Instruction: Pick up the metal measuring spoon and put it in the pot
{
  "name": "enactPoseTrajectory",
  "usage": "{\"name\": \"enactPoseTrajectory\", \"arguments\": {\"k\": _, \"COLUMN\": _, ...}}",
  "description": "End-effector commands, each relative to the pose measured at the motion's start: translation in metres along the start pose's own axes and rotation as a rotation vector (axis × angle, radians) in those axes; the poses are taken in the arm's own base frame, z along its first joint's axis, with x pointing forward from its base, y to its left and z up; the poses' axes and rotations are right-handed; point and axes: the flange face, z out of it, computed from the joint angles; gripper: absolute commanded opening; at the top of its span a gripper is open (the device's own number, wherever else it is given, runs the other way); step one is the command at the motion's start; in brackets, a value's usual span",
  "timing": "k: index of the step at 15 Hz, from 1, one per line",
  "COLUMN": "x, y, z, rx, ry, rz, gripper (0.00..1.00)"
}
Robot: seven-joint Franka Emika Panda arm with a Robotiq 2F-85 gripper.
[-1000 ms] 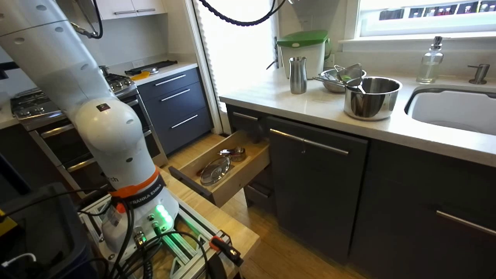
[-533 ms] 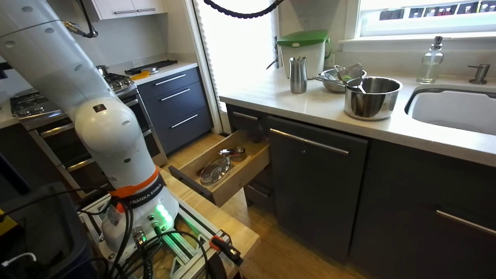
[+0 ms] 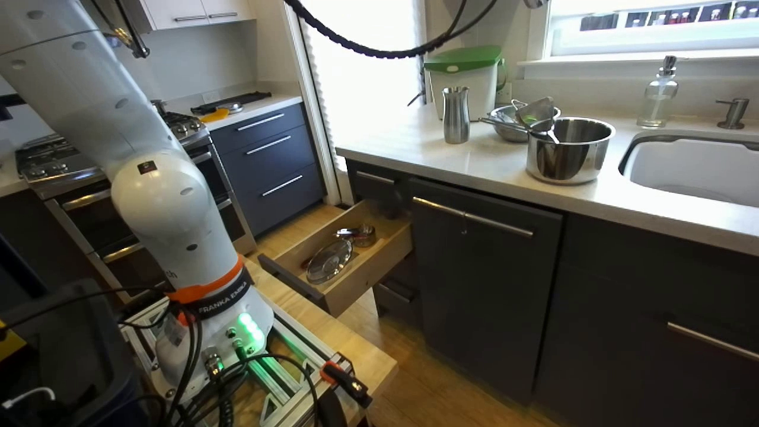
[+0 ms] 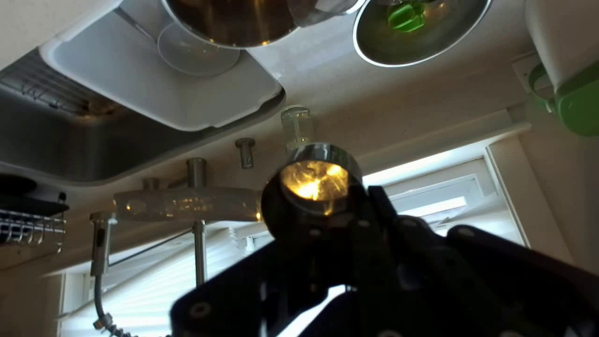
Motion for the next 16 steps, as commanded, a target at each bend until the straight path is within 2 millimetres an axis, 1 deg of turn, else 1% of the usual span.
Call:
{"name": "enactPoseTrajectory", "arguments": {"k": 1, "x": 0.000, "y": 0.024, "z": 0.024, "rx": 0.122, "ry": -0.053, "rz": 0.145, "gripper": 0.01}}
{"name": "enactPoseTrajectory", "arguments": {"k": 2, "x": 0.004, "y": 0.030, "z": 0.027, "rx": 0.161, "ry": -0.061, "rz": 0.190, "gripper": 0.01}}
{"name": "enactPoseTrajectory", "arguments": {"k": 3, "x": 0.013, "y": 0.034, "z": 0.032, "rx": 0.201, "ry": -0.068, "rz": 0.230, "gripper": 0.01}}
{"name": "enactPoseTrajectory", "arguments": {"k": 4, "x": 0.014, "y": 0.042, "z": 0.036, "rx": 0.243, "ry": -0.082, "rz": 0.275, "gripper": 0.01}}
{"name": "enactPoseTrajectory", "arguments": {"k": 5, "x": 0.021, "y": 0.051, "z": 0.047, "rx": 0.275, "ry": -0.105, "rz": 0.329, "gripper": 0.01}}
{"name": "enactPoseTrajectory", "arguments": {"k": 7, "x": 0.026, "y": 0.068, "z": 0.061, "rx": 0.342, "ry": -0.144, "rz": 0.437, "gripper": 0.01}}
{"name": "enactPoseTrajectory", "arguments": {"k": 8, "x": 0.026, "y": 0.076, "z": 0.074, "rx": 0.363, "ry": -0.169, "rz": 0.495, "gripper": 0.01}}
{"name": "enactPoseTrajectory", "arguments": {"k": 9, "x": 0.031, "y": 0.074, "z": 0.076, "rx": 0.367, "ry": -0.197, "rz": 0.546, "gripper": 0.01}}
{"name": "enactPoseTrajectory", "arguments": {"k": 10, "x": 0.021, "y": 0.070, "z": 0.059, "rx": 0.346, "ry": -0.161, "rz": 0.464, "gripper": 0.04}}
{"name": "enactPoseTrajectory", "arguments": {"k": 12, "x": 0.026, "y": 0.078, "z": 0.072, "rx": 0.346, "ry": -0.181, "rz": 0.509, "gripper": 0.04}}
{"name": "enactPoseTrajectory", "arguments": {"k": 13, "x": 0.027, "y": 0.077, "z": 0.076, "rx": 0.343, "ry": -0.184, "rz": 0.516, "gripper": 0.04}}
{"name": "enactPoseTrajectory", "arguments": {"k": 14, "x": 0.029, "y": 0.075, "z": 0.077, "rx": 0.344, "ry": -0.185, "rz": 0.518, "gripper": 0.01}}
{"name": "enactPoseTrajectory", "arguments": {"k": 16, "x": 0.027, "y": 0.085, "z": 0.102, "rx": 0.357, "ry": -0.274, "rz": 0.565, "gripper": 0.01}}
